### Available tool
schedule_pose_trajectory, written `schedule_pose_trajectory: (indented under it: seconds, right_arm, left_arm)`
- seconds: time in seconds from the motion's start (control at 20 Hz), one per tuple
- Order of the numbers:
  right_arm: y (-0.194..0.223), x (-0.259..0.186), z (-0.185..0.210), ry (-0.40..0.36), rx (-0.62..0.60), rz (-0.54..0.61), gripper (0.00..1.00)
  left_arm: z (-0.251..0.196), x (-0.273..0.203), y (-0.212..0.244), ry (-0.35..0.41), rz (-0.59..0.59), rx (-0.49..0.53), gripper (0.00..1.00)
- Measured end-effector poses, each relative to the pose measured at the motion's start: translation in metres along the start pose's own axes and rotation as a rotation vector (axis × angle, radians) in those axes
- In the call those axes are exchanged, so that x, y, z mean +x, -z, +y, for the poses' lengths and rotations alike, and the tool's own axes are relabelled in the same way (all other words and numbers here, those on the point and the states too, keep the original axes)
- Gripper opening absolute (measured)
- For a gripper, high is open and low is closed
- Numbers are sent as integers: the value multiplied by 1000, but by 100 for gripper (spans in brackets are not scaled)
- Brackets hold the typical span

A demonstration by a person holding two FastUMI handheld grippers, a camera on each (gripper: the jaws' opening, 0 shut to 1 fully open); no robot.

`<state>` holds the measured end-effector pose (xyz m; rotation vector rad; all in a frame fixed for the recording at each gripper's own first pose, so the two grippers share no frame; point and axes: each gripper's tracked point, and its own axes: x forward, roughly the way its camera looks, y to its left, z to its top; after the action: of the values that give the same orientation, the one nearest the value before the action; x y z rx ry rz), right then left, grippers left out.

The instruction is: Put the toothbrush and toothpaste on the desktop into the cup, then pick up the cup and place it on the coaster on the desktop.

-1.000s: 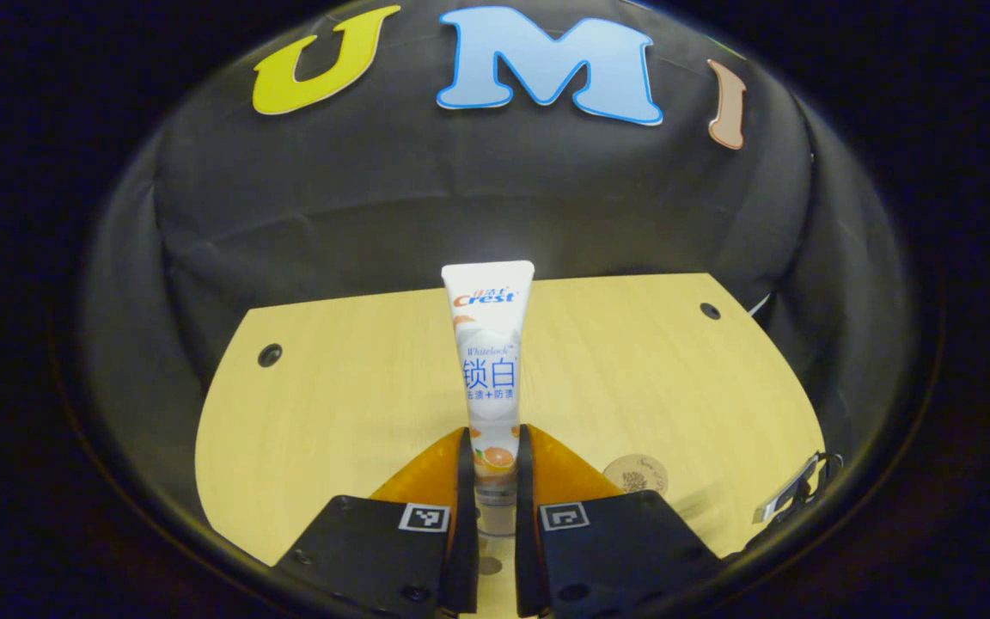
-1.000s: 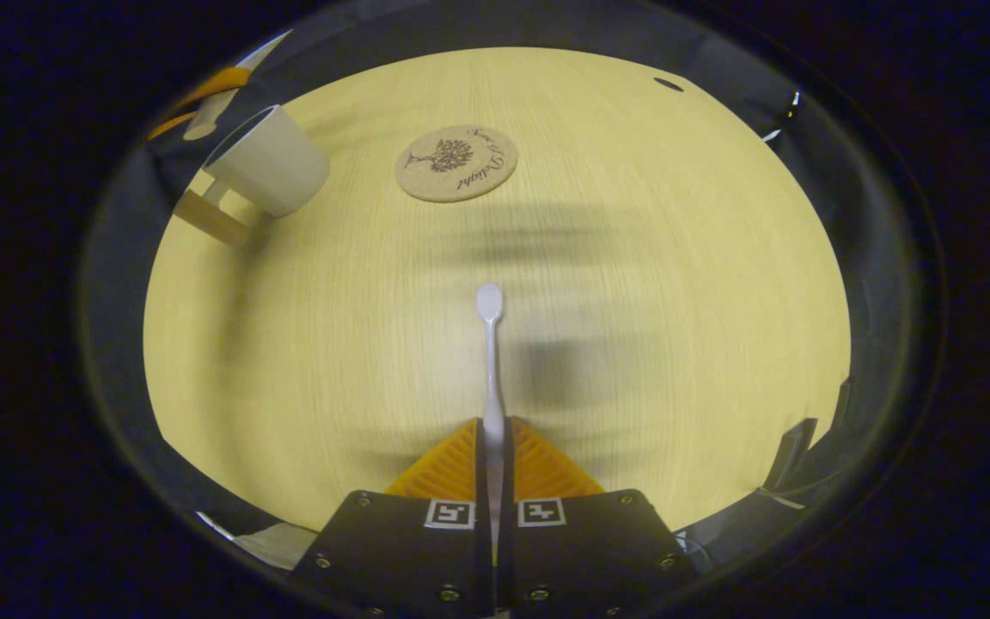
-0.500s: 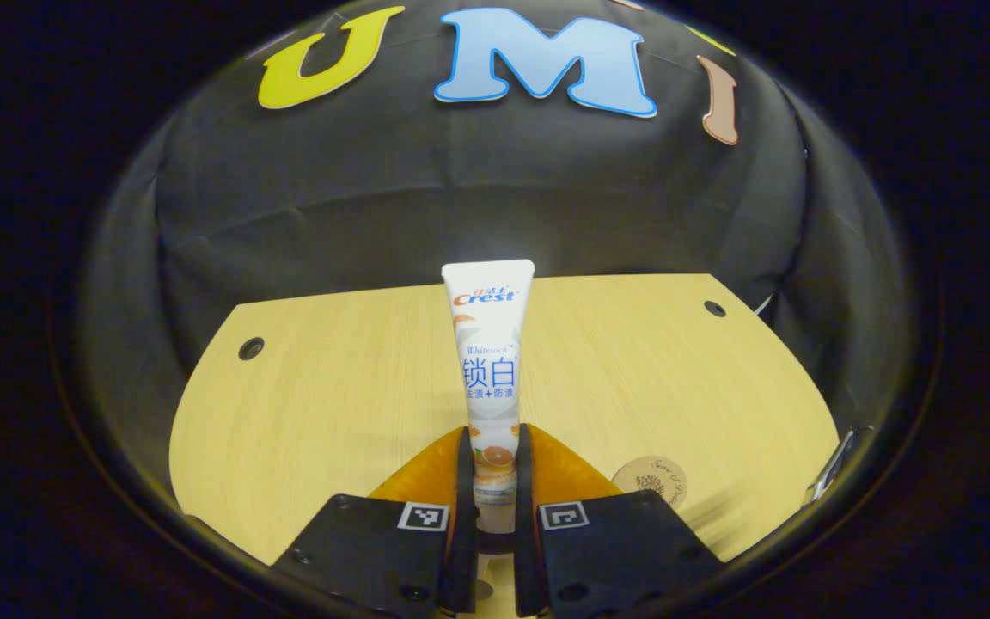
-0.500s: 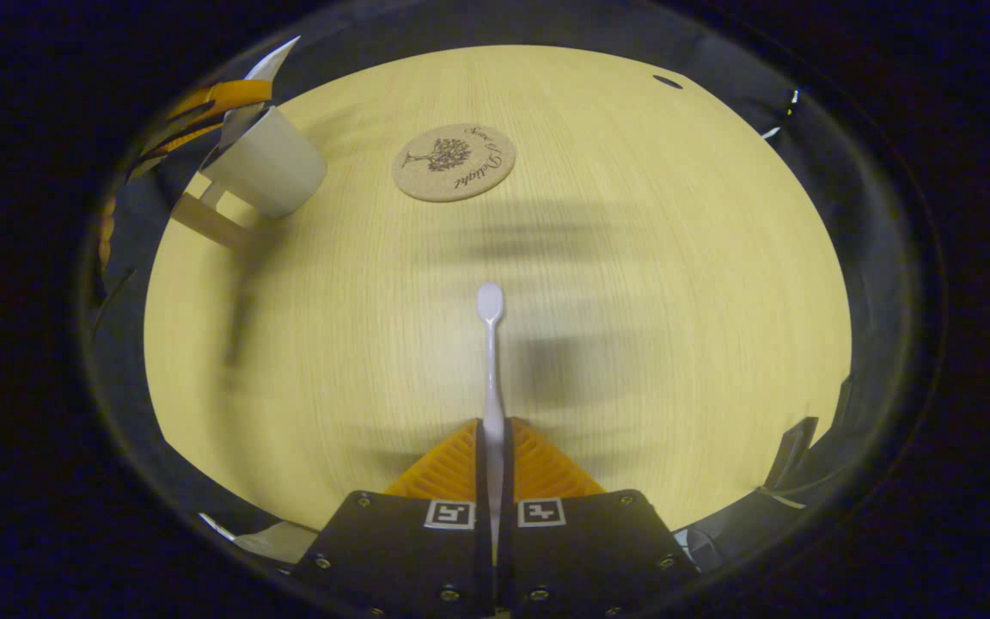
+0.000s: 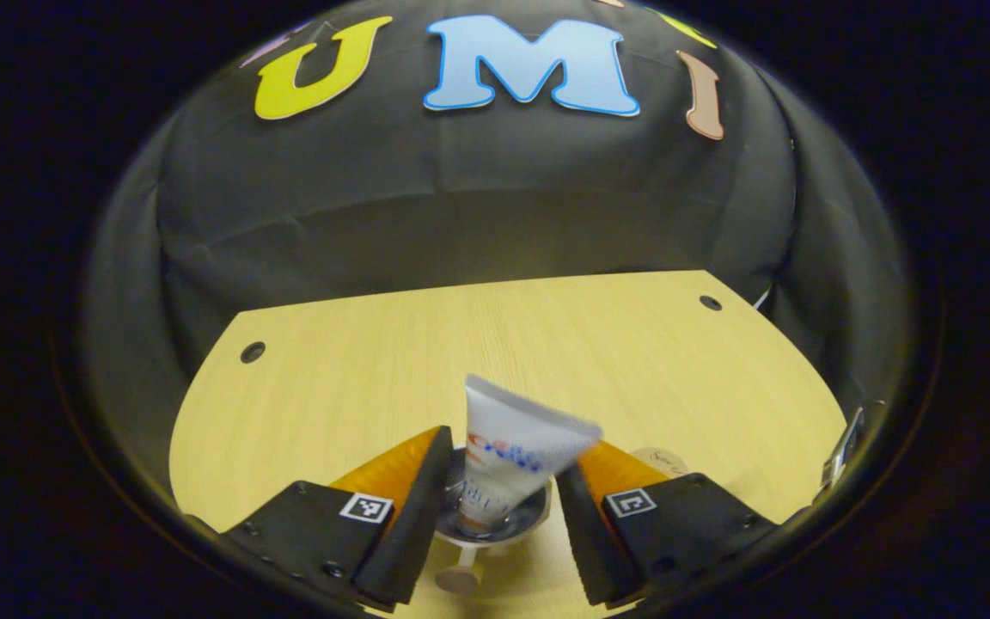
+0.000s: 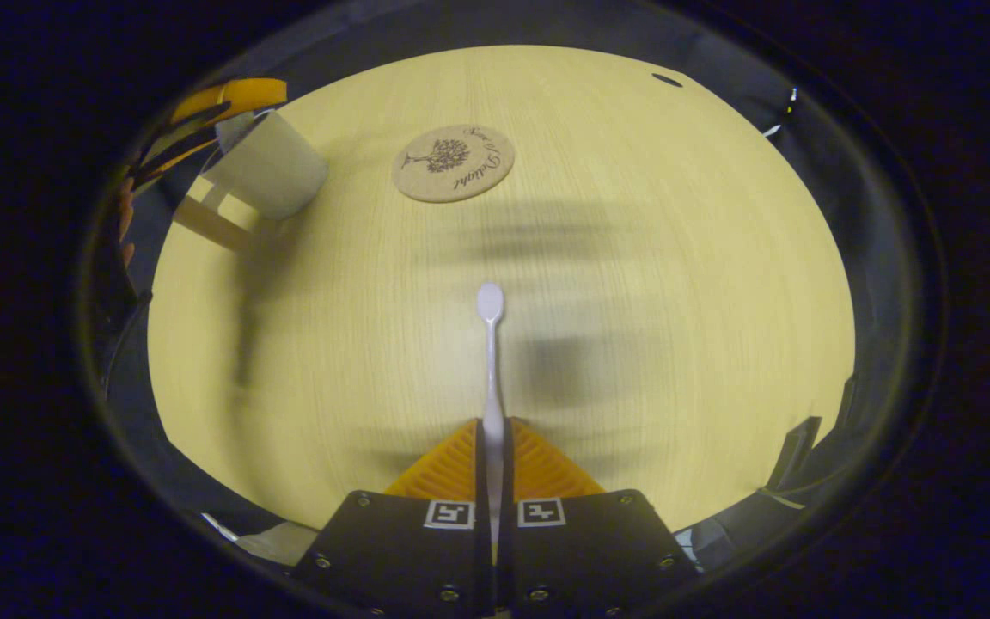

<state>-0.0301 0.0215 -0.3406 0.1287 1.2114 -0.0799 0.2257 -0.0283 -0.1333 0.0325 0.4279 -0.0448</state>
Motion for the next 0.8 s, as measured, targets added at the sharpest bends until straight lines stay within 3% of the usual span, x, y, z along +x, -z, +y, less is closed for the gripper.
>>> schedule_pose_trajectory:
  seconds: [0.15, 0.4, 0.8]
  right_arm:
    - [1, -3, 0, 3, 11, -14, 4]
    - [-6, -6, 9, -31, 58, -34, 3]
    - [-133, -72, 62, -108, 44, -319, 3]
  left_arm:
    - [2, -16, -7, 7, -28, -6, 79]
    - [10, -57, -18, 9, -74, 3, 75]
    - [74, -116, -8, -65, -105, -52, 79]
